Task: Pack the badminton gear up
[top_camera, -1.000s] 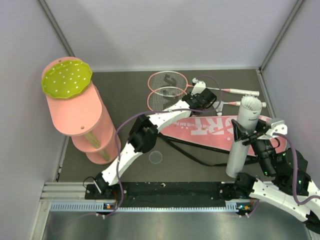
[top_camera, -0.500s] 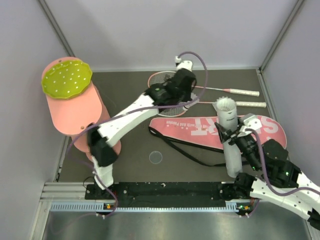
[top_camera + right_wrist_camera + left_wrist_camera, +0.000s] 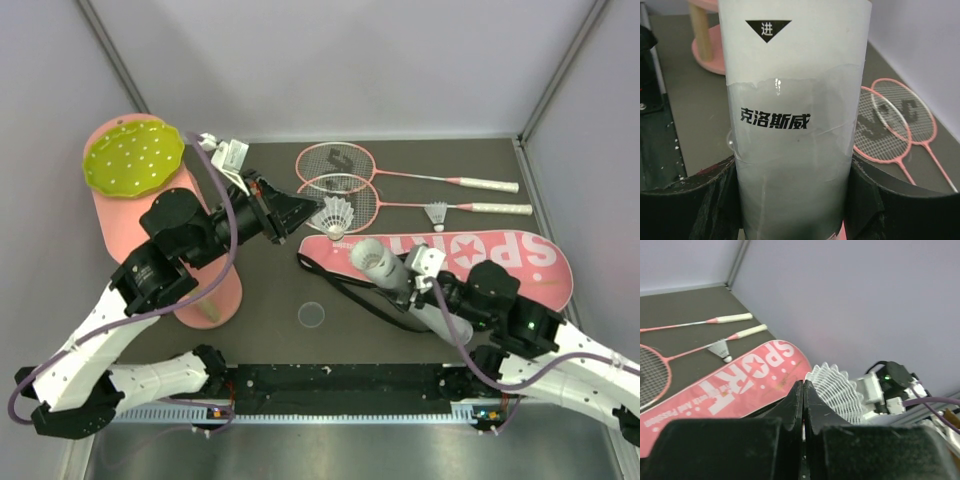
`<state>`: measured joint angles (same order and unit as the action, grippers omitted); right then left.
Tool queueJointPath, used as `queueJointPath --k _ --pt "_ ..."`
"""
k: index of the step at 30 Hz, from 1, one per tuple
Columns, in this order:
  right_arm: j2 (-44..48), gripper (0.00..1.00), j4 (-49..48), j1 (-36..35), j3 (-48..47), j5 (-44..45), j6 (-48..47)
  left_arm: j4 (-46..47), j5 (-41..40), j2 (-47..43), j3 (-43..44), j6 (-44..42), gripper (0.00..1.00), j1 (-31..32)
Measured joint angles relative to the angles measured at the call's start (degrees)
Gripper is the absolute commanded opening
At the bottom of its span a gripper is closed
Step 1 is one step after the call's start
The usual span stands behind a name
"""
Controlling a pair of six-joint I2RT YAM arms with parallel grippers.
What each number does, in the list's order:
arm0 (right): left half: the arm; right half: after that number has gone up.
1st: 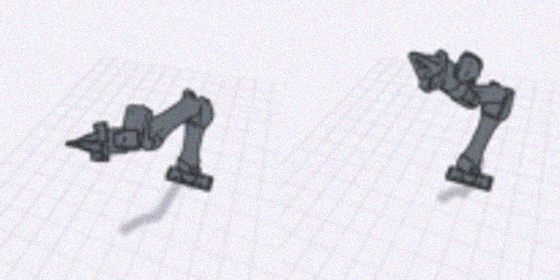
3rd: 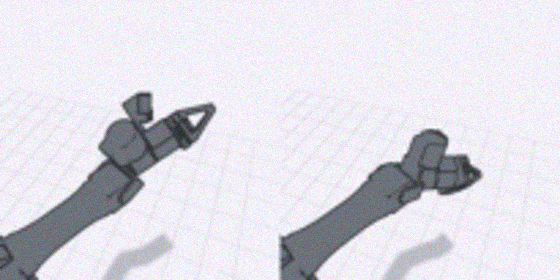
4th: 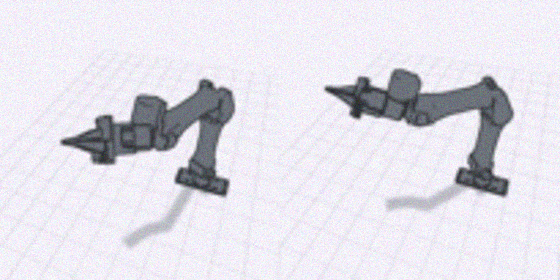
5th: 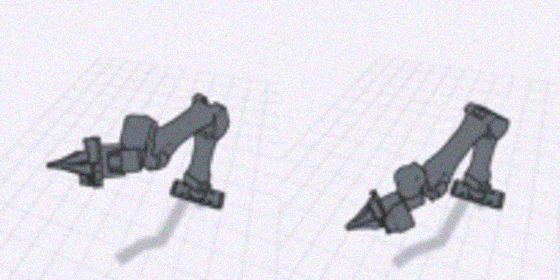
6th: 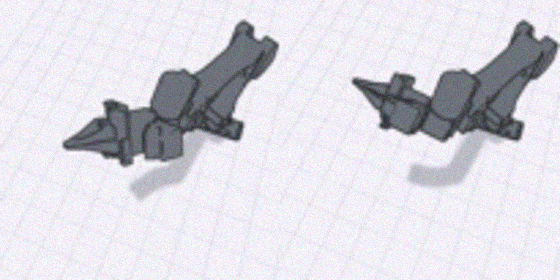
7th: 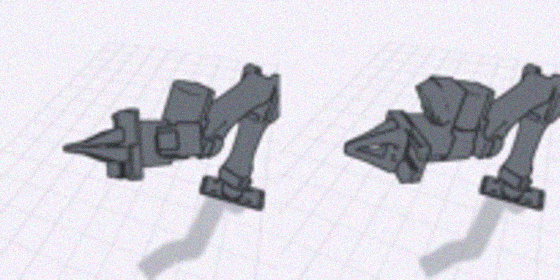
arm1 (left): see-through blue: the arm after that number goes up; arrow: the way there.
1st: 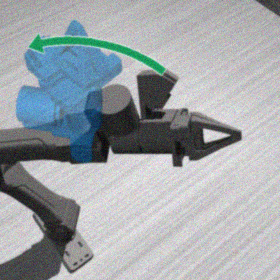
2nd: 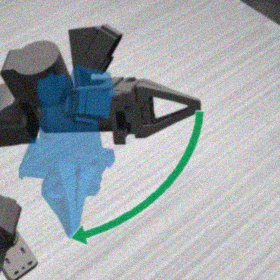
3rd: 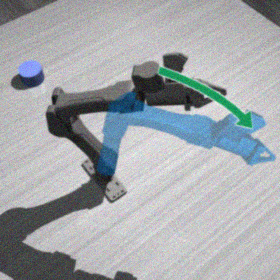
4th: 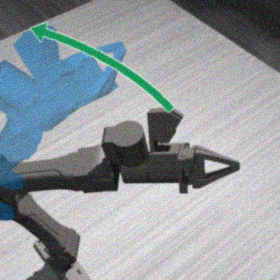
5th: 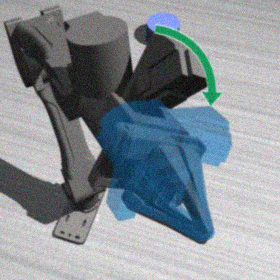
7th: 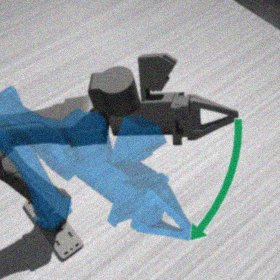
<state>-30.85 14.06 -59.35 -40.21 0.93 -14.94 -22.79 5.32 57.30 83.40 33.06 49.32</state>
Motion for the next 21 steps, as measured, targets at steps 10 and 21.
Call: queueJointPath --k 10,21 --pt "-5.6 0.21 -8.0 0.0 0.0 -9.0 2.3 11.3 4.4 -2.4 -12.2 9.0 0.0 -0.2" --pt "-3.9 0.21 -18.7 0.0 1.7 -9.6 5.8 19.2 10.5 -1.5 -17.2 16.2 0.0 -0.2"
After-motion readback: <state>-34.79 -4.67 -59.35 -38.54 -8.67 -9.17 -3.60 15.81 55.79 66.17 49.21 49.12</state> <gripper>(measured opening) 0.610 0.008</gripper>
